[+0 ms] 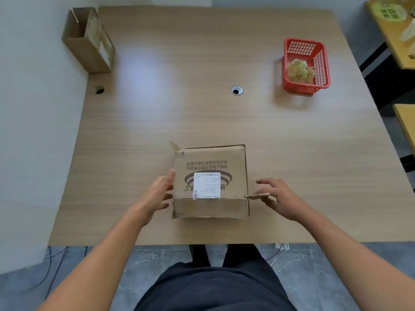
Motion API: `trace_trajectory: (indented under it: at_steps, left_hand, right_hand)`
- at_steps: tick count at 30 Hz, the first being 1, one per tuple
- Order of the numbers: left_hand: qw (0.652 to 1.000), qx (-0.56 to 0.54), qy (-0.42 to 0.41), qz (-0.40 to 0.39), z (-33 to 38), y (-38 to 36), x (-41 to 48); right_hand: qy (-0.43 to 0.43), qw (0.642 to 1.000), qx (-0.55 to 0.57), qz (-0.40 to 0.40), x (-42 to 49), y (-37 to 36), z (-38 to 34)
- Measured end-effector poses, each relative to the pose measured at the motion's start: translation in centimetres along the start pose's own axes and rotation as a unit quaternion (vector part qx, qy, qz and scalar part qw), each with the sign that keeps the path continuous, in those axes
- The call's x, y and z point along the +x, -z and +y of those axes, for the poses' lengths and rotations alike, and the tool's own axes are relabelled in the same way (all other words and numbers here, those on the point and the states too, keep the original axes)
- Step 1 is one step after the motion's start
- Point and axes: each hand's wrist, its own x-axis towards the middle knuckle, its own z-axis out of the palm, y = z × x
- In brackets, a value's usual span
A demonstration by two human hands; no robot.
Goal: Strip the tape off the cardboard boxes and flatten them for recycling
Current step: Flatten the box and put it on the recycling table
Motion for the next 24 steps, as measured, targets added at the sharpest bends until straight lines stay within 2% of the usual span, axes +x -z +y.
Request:
trace_trajectory:
  at_steps: [3,7,10,12,14,16,18,19,21,24]
  left_hand:
    - [0.998,0.049,-0.014,0.023,0.7,-2.4,0.2]
    - [0.994,0.017,-0.048,0.093,1.1,-4.1,1.5]
    - [0.996,0.023,-0.057,0.057,0.4,-4.4,2.1]
    - [0.997,0.015,-0.067,0.038,-0.5,-4.2,2.5]
    - [0.998,-0.032,-0.060,0.015,-0.6,-4.0,2.9]
    - [0.997,-0.067,-0.041,-0.011,-0.3,-3.9,3.3]
    - [0.995,-0.001,-0.090,0.037,0.4,-3.7,3.5]
    - [0.982,0.081,-0.143,0.091,0.8,-3.4,3.8]
    - [0.923,0.254,-0.249,0.143,2.0,-2.6,4.3]
    - [0.818,0.474,-0.314,0.084,4.9,-0.9,5.3]
  right_hand:
    - [-0.029,0.998,0.011,-0.060,0.1,-0.8,0.0]
    - [-0.145,0.978,0.146,-0.020,1.2,-1.1,-0.7]
    - [-0.229,0.920,0.317,0.021,1.2,-0.1,-2.1]
    - [-0.209,0.879,0.427,0.026,1.3,0.1,-3.2]
    - [-0.190,0.850,0.491,0.028,2.2,0.3,-4.3]
    - [-0.201,0.866,0.454,0.056,3.4,-0.1,-5.4]
    - [-0.197,0.910,0.355,0.078,4.8,-0.5,-6.0]
    - [-0.177,0.929,0.315,0.078,5.5,-0.7,-6.2]
    - [-0.146,0.948,0.274,0.061,7.0,-0.6,-5.9]
    - [-0.108,0.967,0.231,0.012,8.9,1.1,-4.3]
